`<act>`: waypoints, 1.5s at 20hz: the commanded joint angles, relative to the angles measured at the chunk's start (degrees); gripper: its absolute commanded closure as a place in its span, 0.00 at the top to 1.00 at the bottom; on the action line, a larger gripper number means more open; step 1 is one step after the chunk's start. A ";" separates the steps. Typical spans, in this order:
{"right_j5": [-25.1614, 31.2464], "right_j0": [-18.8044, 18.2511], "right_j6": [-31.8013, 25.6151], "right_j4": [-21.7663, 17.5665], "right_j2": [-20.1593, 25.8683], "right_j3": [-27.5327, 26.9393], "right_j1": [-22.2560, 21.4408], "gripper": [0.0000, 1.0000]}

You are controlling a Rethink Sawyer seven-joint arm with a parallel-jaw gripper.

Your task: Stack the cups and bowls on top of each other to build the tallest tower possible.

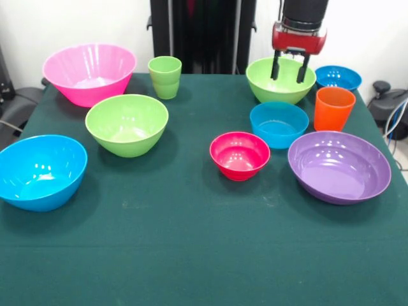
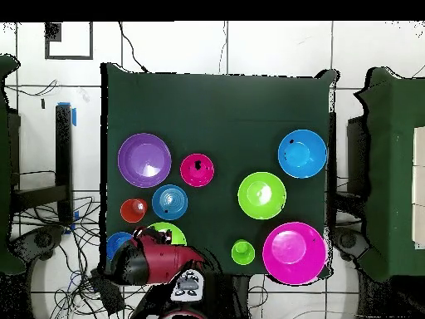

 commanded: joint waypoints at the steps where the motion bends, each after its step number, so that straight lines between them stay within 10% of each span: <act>1: -5.18 -2.08 8.63 -2.53 4.99 0.13 3.84 1.00; 13: -4.88 -5.72 6.00 -6.89 5.20 0.61 3.81 1.00; 30: 6.25 -22.84 -2.16 -22.54 10.58 1.86 -4.35 1.00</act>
